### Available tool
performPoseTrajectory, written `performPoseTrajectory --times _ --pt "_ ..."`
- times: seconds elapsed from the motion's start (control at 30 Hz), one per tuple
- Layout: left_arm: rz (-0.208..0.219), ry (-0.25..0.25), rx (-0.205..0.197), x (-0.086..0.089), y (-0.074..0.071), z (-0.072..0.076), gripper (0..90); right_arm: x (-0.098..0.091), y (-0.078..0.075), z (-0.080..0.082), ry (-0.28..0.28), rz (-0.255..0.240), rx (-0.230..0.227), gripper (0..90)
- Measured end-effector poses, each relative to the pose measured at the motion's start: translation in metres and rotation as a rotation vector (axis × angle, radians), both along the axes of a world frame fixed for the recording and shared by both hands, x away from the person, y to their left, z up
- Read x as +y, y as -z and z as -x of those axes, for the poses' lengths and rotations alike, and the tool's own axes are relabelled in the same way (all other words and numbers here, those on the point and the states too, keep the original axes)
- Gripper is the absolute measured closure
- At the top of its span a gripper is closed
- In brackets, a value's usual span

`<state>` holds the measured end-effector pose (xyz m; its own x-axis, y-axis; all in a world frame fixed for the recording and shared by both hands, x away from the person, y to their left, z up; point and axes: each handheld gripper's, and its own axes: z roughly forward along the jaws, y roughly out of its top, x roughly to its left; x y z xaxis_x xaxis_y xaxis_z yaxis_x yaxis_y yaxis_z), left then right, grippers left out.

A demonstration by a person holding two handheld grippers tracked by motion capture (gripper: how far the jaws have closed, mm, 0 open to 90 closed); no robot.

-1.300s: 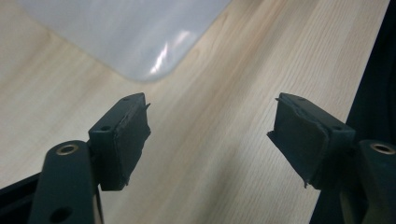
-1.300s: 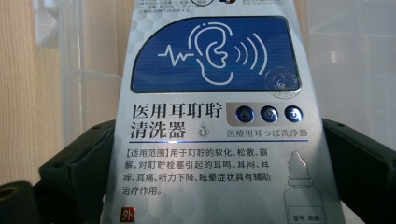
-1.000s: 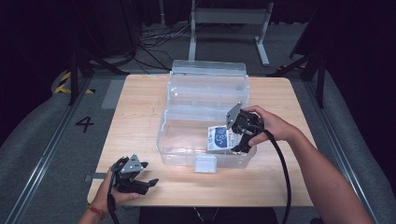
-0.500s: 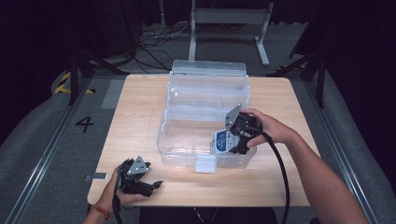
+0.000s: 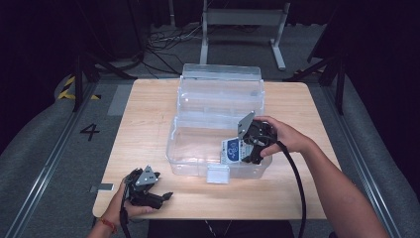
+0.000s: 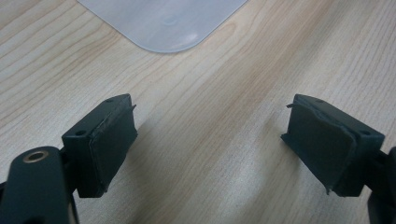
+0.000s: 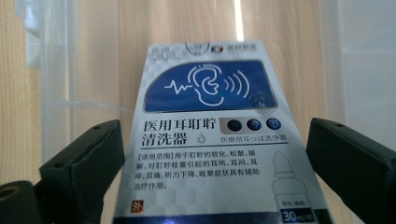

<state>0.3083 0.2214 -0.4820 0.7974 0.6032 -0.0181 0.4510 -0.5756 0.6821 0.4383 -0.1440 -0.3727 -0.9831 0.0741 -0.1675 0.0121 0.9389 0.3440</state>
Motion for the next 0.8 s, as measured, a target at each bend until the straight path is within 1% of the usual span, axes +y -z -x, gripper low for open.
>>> performPoseTrajectory --times 0.03,0.07,0.1,0.13,0.17,0.2,0.23,0.27,0.3,0.33,0.4,0.43,0.5,0.53,0.57,0.63,0.7,0.77,0.8 --pt "0.001 -0.002 -0.001 0.000 0.000 0.000 16.0 0.001 0.000 0.000 0.006 -0.015 -0.022 27.8" --pt "0.002 -0.001 -0.001 0.000 0.000 0.000 16.0 0.001 -0.001 0.001 0.019 -0.028 -0.027 29.9" --pt "0.001 -0.002 -0.001 0.000 0.000 0.000 15.8 0.001 -0.002 0.001 0.015 -0.035 -0.023 15.9" --pt "0.001 -0.002 -0.001 0.000 0.000 0.000 15.9 0.001 -0.003 0.001 0.012 -0.046 -0.019 10.4" --pt "0.001 -0.002 0.000 0.000 0.000 0.000 15.8 0.000 -0.004 0.001 0.006 -0.056 -0.031 19.9" --pt "0.001 -0.002 0.000 0.000 0.000 0.000 15.8 -0.001 -0.006 0.002 0.011 -0.075 -0.042 27.1" --pt "0.001 -0.002 0.000 0.000 0.000 0.000 15.8 -0.002 -0.007 0.002 0.012 -0.086 -0.046 21.4" --pt "0.001 -0.002 0.000 0.000 0.000 0.000 15.8 -0.002 -0.007 0.002 0.012 -0.086 -0.046 21.4" --pt "0.001 -0.002 0.000 0.000 0.000 0.000 15.8 -0.004 -0.010 0.002 0.012 -0.088 -0.049 19.5" --pt "0.001 -0.005 0.000 0.000 0.000 0.000 15.8 -0.005 -0.011 0.002 0.024 -0.102 -0.055 22.5" --pt "0.001 -0.008 -0.001 -0.001 0.000 0.000 15.8 -0.008 -0.014 0.003 0.038 -0.129 -0.055 19.7" --pt "0.001 -0.009 -0.001 -0.001 0.000 0.001 15.7 -0.010 -0.016 0.004 0.043 -0.138 -0.056 20.4" --pt "0.001 -0.010 0.000 -0.001 0.000 0.000 15.8 -0.015 -0.020 0.006 0.047 -0.181 -0.054 21.5" --pt "0.001 -0.010 0.000 -0.001 0.000 0.000 15.7 -0.015 -0.020 0.006 0.047 -0.181 -0.054 21.5" --pt "0.003 -0.016 0.005 -0.002 0.000 0.000 15.7 -0.018 -0.023 0.006 0.055 -0.207 -0.053 22.7" --pt "-0.010 -0.012 0.016 -0.003 -0.002 -0.001 15.8 -0.026 -0.029 0.006 0.080 -0.260 -0.046 24.5" --pt "-0.017 -0.012 0.015 -0.003 -0.003 -0.002 17.7 -0.033 -0.035 0.004 0.104 -0.304 -0.046 25.9" --pt "-0.006 -0.007 0.018 -0.001 -0.005 -0.003 22.2 -0.041 -0.041 0.002 0.115 -0.342 -0.057 26.3" --pt "0.009 -0.004 0.024 -0.001 -0.007 -0.004 23.0 -0.044 -0.043 0.001 0.123 -0.352 -0.065 27.0"
